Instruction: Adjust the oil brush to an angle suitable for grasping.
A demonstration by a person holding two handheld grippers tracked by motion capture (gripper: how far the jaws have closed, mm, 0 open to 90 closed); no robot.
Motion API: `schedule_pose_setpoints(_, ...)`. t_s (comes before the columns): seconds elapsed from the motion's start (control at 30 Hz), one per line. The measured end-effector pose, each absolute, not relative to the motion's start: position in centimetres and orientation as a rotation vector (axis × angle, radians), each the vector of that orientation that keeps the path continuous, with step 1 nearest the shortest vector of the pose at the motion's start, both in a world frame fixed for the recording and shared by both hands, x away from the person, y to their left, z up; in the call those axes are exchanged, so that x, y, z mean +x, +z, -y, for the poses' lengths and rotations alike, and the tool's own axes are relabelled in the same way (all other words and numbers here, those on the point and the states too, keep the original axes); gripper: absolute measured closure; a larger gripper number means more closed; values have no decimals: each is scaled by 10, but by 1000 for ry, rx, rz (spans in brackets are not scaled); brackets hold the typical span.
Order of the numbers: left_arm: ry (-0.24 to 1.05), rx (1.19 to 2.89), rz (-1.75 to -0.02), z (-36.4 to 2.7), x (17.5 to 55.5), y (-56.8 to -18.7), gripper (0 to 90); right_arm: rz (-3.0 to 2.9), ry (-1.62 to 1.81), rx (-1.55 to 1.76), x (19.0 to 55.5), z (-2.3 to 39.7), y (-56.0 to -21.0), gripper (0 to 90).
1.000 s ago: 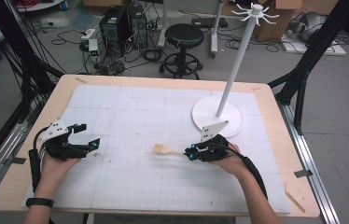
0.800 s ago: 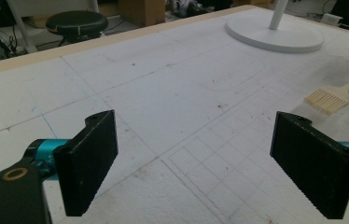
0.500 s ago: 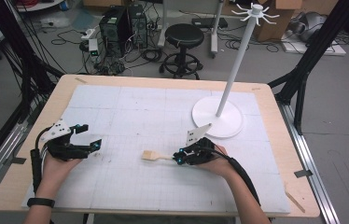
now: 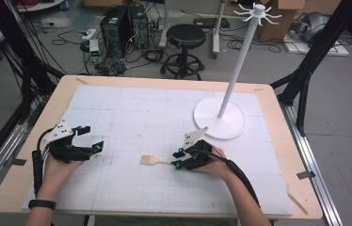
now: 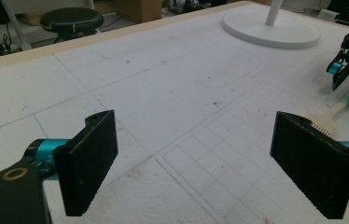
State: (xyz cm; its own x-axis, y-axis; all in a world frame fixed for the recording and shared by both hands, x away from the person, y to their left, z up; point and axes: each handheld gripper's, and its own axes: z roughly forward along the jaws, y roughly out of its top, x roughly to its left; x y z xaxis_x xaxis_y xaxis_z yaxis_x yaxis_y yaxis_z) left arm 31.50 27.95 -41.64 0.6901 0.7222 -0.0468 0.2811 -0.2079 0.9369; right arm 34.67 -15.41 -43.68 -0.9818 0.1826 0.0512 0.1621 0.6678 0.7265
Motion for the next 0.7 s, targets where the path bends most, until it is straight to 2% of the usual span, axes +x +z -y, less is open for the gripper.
schedule_pose_setpoints(0.1,497,1786,-797,-280,315,-416,156,-2810,1262,327,346,161,-430,488)
schedule_pose_setpoints(0.13,497,1784,-797,-280,315,-416,156,-2770,1301,371,344,169,-423,427)
schedule_pose_setpoints(0.23,499,1779,-798,-281,315,-416,156,-2713,1331,417,341,179,-415,380)
schedule_pose_setpoints(0.33,500,1777,-802,-281,315,-416,156,-2631,1359,488,336,198,-408,298)
schedule_pose_setpoints(0.7,497,1769,-794,-280,316,-416,156,-2299,1422,817,312,290,-406,168)
